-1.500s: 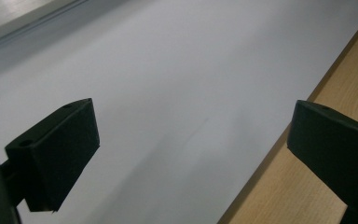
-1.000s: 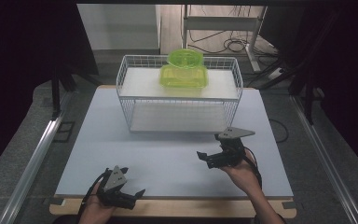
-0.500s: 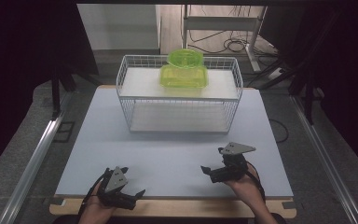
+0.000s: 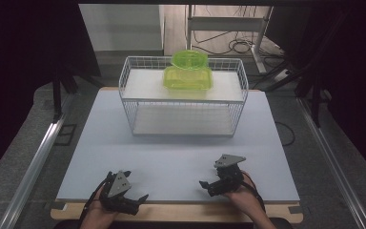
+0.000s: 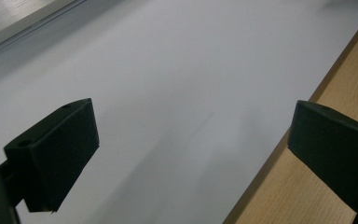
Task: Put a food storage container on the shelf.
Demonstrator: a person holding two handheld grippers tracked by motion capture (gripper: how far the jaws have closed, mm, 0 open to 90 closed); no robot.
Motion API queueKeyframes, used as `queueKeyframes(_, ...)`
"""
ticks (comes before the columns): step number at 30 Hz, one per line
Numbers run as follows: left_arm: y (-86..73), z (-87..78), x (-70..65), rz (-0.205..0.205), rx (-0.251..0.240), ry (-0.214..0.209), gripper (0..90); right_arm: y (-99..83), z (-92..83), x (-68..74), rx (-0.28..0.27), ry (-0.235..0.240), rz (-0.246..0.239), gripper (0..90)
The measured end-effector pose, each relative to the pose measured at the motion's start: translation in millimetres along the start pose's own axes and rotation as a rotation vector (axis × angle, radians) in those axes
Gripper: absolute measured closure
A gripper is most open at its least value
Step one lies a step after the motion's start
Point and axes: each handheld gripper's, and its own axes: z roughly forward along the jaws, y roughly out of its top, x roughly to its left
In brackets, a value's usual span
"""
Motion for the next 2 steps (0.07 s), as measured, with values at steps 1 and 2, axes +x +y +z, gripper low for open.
queueKeyframes(1, 0.0, 0.1, 0.1, 0.001, 0.002, 0.0, 1.8, 0.1, -0.2, -0.1, 0.001, -0.003, 0.001, 2.5)
queueKeyframes(2, 0.2, 0.3, 0.0, 0.002, 0.002, 0.001, 1.9, 0.2, -0.3, -0.4, 0.001, -0.005, 0.006, 2.5)
